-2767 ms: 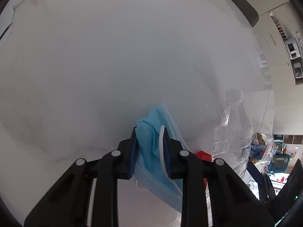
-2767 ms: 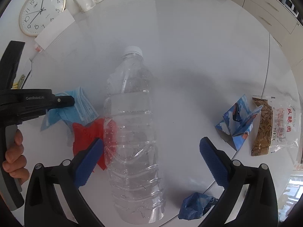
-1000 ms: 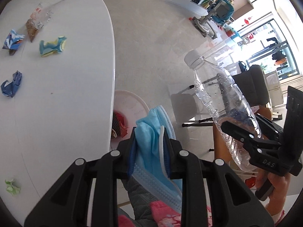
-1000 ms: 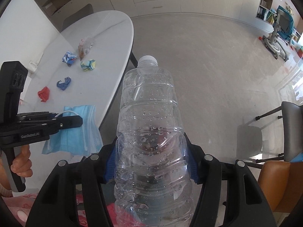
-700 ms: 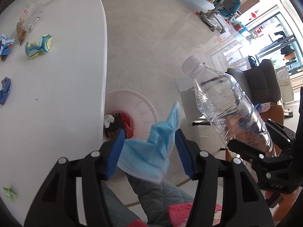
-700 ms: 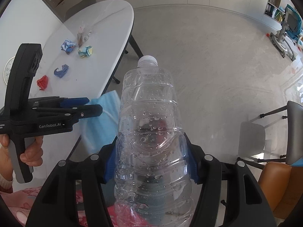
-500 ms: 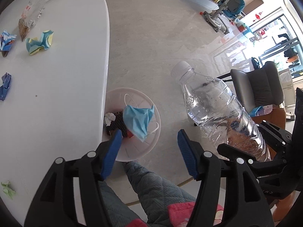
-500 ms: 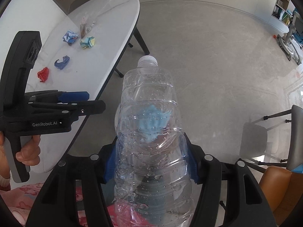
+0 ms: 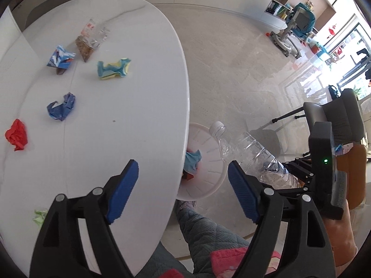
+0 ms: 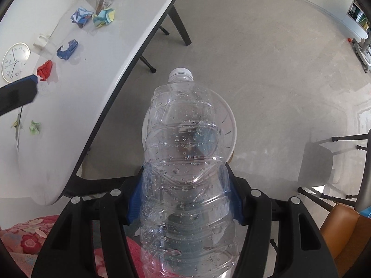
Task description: Collect trash
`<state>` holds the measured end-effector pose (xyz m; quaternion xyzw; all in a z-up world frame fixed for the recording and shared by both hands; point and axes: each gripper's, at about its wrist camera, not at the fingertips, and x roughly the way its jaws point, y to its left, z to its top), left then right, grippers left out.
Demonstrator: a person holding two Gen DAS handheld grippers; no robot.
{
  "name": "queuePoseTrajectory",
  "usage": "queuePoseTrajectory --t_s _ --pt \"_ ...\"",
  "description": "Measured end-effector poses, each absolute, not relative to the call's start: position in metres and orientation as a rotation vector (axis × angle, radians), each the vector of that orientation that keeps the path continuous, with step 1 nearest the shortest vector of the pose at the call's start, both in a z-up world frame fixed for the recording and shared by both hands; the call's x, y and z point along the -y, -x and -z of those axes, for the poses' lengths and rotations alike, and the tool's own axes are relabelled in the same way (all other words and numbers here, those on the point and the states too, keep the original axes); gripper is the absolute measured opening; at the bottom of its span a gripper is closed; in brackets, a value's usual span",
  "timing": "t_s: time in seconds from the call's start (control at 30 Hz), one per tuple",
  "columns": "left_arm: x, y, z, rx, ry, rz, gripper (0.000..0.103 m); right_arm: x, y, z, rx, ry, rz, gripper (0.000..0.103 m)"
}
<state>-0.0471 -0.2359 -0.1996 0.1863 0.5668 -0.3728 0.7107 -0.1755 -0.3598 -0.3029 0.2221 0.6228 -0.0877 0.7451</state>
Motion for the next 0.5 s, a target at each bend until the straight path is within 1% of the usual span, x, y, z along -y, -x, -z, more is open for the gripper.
queuePoseTrajectory --t_s 0.07,0.1,0.13,0.2,0.33,0.5 --pt "0.225 0.041 0.193 -1.239 -0.400 0.801 0.081 0.353 0.167 0.307 -1.373 -0.471 0.176 0.062" --pt "0.219 0.038 0.191 -1.234 -0.395 0.794 0.081 0.351 0.163 0.308 -1.366 -0.467 0.171 0.065" --pt "0.213 0.035 0.188 -1.230 -0.388 0.786 0.081 0.348 0.159 0.307 -1.354 -0.465 0.171 0.074" --pt "0.204 0.031 0.182 -1.223 -0.374 0.766 0.081 0.345 0.153 0.302 -1.320 -0.454 0.179 0.086" --pt "0.187 0.023 0.179 -1.208 -0.351 0.735 0.082 0.342 0.145 0.291 -1.281 -0.447 0.194 0.092" --pt "0.167 0.012 0.170 -1.182 -0.332 0.713 0.082 0.334 0.136 0.252 -1.196 -0.407 0.234 0.099"
